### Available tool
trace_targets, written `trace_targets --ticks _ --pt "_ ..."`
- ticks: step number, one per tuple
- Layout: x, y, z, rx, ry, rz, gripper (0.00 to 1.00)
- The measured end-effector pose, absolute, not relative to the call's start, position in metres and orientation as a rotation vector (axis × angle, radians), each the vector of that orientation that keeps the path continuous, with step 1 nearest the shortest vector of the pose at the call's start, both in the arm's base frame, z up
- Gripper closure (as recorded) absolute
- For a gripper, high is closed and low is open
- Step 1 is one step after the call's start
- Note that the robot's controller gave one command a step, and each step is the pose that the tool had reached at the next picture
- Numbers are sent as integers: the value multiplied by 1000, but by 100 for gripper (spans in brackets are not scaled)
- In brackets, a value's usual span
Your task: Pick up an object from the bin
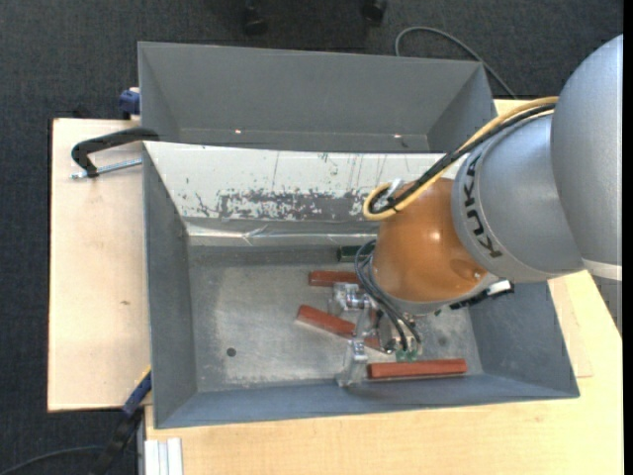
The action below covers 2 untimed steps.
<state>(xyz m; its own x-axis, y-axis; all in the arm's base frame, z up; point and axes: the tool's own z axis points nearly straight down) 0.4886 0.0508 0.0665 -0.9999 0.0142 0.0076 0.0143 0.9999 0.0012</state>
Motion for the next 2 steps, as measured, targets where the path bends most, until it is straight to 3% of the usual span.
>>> trace_targets --ticks 1,2 --pt "497 70 102 -133 -3146 -5 0" --pt "492 32 101 -244 -3132 0 0"
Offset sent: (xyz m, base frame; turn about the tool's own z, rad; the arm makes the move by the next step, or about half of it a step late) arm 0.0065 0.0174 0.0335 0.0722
